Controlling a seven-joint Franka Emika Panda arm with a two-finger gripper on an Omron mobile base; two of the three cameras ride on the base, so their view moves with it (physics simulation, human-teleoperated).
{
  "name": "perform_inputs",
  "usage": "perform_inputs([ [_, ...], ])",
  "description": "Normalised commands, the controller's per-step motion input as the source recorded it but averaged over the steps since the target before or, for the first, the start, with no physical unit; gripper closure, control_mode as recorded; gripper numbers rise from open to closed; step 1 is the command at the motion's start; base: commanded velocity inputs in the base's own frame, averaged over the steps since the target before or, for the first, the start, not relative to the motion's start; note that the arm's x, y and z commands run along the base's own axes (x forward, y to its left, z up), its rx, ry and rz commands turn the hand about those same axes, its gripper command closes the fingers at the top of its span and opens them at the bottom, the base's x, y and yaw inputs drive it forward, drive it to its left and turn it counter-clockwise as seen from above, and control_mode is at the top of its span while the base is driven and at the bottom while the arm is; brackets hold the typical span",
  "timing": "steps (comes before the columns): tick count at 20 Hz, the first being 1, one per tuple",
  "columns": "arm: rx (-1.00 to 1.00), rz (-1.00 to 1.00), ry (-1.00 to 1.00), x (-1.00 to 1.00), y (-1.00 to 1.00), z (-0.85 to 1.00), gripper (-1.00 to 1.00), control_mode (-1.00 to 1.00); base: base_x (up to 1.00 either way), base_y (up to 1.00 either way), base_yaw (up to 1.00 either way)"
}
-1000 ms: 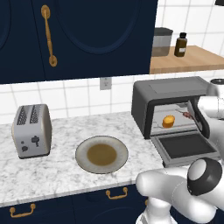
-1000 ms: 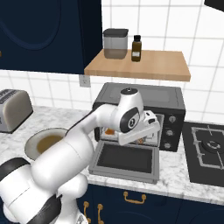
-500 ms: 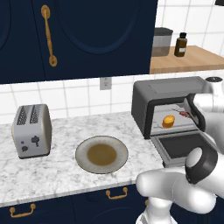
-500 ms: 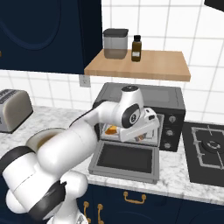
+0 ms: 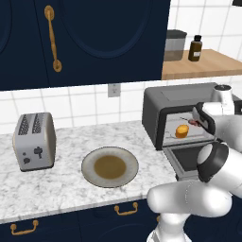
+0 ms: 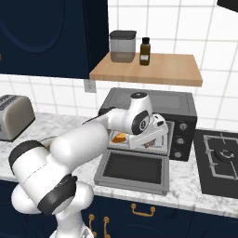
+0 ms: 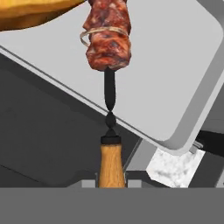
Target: Pick up the kebab skewer and baguette bread, and place them inside the toaster oven. Close the toaster oven door and start by setting the timer.
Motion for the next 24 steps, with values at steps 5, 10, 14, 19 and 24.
perform_inputs([
  [5,0.0,0.0,0.0,0.42,0.0,-0.07,1.0,-1.0,0.0,0.0,0.0],
  [10,0.0,0.02,0.0,0.22,0.0,-0.08,1.0,-1.0,0.0,0.0,0.0],
  [14,0.0,0.02,0.0,0.1,0.0,-0.1,1.0,-1.0,0.0,0.0,0.0],
  [19,0.02,0.02,0.0,0.22,0.0,-0.05,1.0,-1.0,0.0,0.0,0.0],
  [24,0.03,0.03,0.0,0.2,0.0,-0.09,1.0,-1.0,0.0,0.0,0.0],
])
